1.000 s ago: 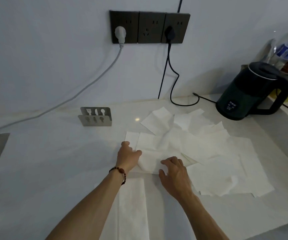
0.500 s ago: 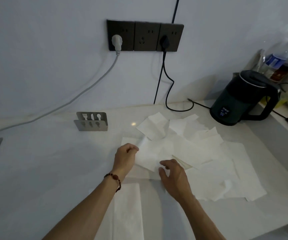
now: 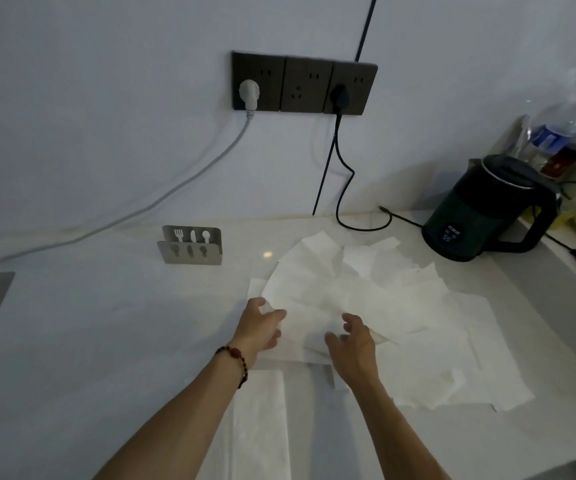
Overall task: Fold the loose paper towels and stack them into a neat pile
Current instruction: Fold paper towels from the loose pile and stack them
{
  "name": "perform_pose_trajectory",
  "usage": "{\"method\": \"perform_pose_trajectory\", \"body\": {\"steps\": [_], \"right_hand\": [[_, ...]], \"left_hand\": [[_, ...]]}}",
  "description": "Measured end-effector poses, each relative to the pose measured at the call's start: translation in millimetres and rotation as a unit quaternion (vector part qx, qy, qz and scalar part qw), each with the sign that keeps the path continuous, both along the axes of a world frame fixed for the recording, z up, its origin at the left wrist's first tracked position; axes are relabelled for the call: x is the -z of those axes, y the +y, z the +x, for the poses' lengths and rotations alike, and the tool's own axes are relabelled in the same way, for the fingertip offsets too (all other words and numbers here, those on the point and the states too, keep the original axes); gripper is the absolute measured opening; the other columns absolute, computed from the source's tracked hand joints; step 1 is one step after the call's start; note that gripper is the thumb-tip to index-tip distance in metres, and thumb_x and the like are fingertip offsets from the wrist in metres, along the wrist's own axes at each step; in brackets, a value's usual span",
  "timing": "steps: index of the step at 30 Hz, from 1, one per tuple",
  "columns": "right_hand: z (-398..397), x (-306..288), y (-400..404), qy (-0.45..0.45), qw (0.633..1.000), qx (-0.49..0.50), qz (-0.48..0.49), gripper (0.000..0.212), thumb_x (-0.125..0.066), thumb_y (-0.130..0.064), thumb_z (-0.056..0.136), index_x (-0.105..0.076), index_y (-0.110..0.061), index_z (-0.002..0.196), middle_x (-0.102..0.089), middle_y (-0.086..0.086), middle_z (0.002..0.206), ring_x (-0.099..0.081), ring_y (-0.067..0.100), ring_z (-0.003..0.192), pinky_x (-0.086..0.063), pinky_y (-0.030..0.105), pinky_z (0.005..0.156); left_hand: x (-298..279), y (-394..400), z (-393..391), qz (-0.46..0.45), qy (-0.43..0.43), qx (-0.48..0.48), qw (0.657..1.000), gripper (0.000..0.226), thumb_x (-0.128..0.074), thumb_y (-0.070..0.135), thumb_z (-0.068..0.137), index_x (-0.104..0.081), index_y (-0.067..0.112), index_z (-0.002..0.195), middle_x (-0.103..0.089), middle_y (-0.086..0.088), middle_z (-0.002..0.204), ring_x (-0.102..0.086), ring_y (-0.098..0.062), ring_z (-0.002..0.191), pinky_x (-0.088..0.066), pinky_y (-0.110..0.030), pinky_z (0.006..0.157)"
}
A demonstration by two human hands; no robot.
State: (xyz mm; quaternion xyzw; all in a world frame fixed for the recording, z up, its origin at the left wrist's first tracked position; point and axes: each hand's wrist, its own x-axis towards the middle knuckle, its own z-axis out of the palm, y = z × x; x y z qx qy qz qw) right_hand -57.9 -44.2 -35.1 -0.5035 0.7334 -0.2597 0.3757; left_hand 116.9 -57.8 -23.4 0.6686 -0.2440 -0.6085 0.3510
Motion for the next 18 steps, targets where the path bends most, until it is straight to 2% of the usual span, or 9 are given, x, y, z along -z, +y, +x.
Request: {"method": "perform_pose_trajectory", "body": {"steps": [4, 7, 9, 10, 11, 13, 14, 16, 18], "right_hand": [[-4.2, 2.4, -12.7, -0.066, 0.994, 0.07, 0.044, 0.056, -0.065, -0.015, 0.088, -0.039, -0.01, 0.138, -0.058, 0.007, 0.115, -0.053, 0.022, 0.102, -0.042, 0.031, 0.095], [-8.0, 7.5, -25.6, -0.093, 0.989, 0.092, 0.07, 0.052, -0.067, -0.011, 0.086, -0.044, -0.011, 0.132, -0.058, 0.0, 0.092, -0.058, 0.024, 0.095, -0.05, 0.037, 0.092], [-7.6, 6.9, -31.4, -0.136, 0.982, 0.093, 0.097, 0.031, -0.067, -0.005, 0.084, -0.057, -0.007, 0.113, -0.06, 0.006, 0.089, -0.059, 0.024, 0.082, -0.053, 0.032, 0.074], [-6.6, 5.0, -32.5, -0.17, 0.976, 0.093, 0.103, 0.013, -0.065, -0.001, 0.083, -0.062, -0.004, 0.096, -0.058, 0.01, 0.084, -0.056, 0.023, 0.072, -0.05, 0.029, 0.064], [-4.4, 3.1, -31.9, -0.21, 0.967, 0.096, 0.104, 0.007, -0.061, 0.003, 0.083, -0.06, -0.002, 0.079, -0.054, 0.012, 0.076, -0.051, 0.022, 0.065, -0.047, 0.028, 0.06], [0.9, -0.3, -28.0, -0.312, 0.936, 0.126, 0.106, 0.024, -0.055, 0.008, 0.083, -0.052, -0.004, 0.062, -0.047, 0.011, 0.065, -0.045, 0.022, 0.059, -0.043, 0.032, 0.057], [3.8, -2.9, -23.8, -0.367, 0.914, 0.133, 0.106, 0.025, -0.053, 0.009, 0.083, -0.052, -0.004, 0.062, -0.047, 0.011, 0.063, -0.044, 0.021, 0.057, -0.041, 0.033, 0.055], [9.6, -8.3, -11.6, -0.454, 0.877, 0.11, 0.112, 0.015, -0.051, 0.008, 0.083, -0.056, -0.004, 0.074, -0.051, 0.012, 0.069, -0.045, 0.02, 0.058, -0.04, 0.032, 0.054], [12.6, -11.9, 4.2, -0.508, 0.849, 0.077, 0.122, 0.013, -0.052, 0.008, 0.084, -0.058, -0.003, 0.088, -0.056, 0.015, 0.08, -0.05, 0.022, 0.062, -0.046, 0.033, 0.057]], "left_hand": [[15.3, -3.8, -14.8, -0.011, -0.111, -0.005, 0.994, 0.074, -0.065, 0.02, 0.083, -0.024, 0.023, 0.144, -0.061, -0.006, 0.103, -0.068, -0.026, 0.087, -0.059, -0.038, 0.083], [19.6, -5.4, -14.5, 0.012, -0.099, -0.014, 0.995, 0.059, -0.064, 0.017, 0.087, -0.034, 0.013, 0.137, -0.06, -0.006, 0.097, -0.065, -0.022, 0.073, -0.059, -0.033, 0.075], [16.9, -3.1, -12.5, 0.024, -0.092, -0.016, 0.995, 0.032, -0.065, 0.018, 0.088, -0.048, 0.006, 0.113, -0.063, -0.01, 0.096, -0.062, -0.021, 0.066, -0.059, -0.032, 0.069], [15.2, -1.8, -11.4, 0.026, -0.107, -0.015, 0.994, 0.027, -0.065, 0.02, 0.088, -0.051, 0.004, 0.104, -0.064, -0.012, 0.093, -0.062, -0.021, 0.063, -0.058, -0.031, 0.064], [13.5, -0.4, -9.9, 0.028, -0.125, -0.016, 0.992, 0.027, -0.065, 0.025, 0.088, -0.053, 0.003, 0.098, -0.064, -0.012, 0.089, -0.063, -0.021, 0.06, -0.056, -0.029, 0.059], [8.1, 4.9, -7.9, 0.048, -0.123, -0.019, 0.991, 0.041, -0.061, 0.042, 0.089, -0.059, 0.001, 0.091, -0.066, -0.012, 0.082, -0.066, -0.024, 0.058, -0.052, -0.028, 0.054], [5.3, 8.5, -8.0, 0.068, -0.103, -0.014, 0.992, 0.053, -0.057, 0.053, 0.089, -0.062, 0.0, 0.091, -0.069, -0.013, 0.081, -0.068, -0.026, 0.059, -0.053, -0.029, 0.053], [2.3, 16.1, -9.9, 0.099, -0.051, 0.016, 0.994, 0.071, -0.048, 0.071, 0.085, -0.066, 0.003, 0.095, -0.073, -0.014, 0.084, -0.073, -0.029, 0.068, -0.058, -0.031, 0.061], [5.7, 18.5, -10.7, 0.088, 0.046, -0.012, 0.995, 0.067, -0.053, 0.07, 0.083, -0.067, 0.008, 0.102, -0.074, -0.013, 0.091, -0.073, -0.03, 0.08, -0.059, -0.036, 0.072]]}}
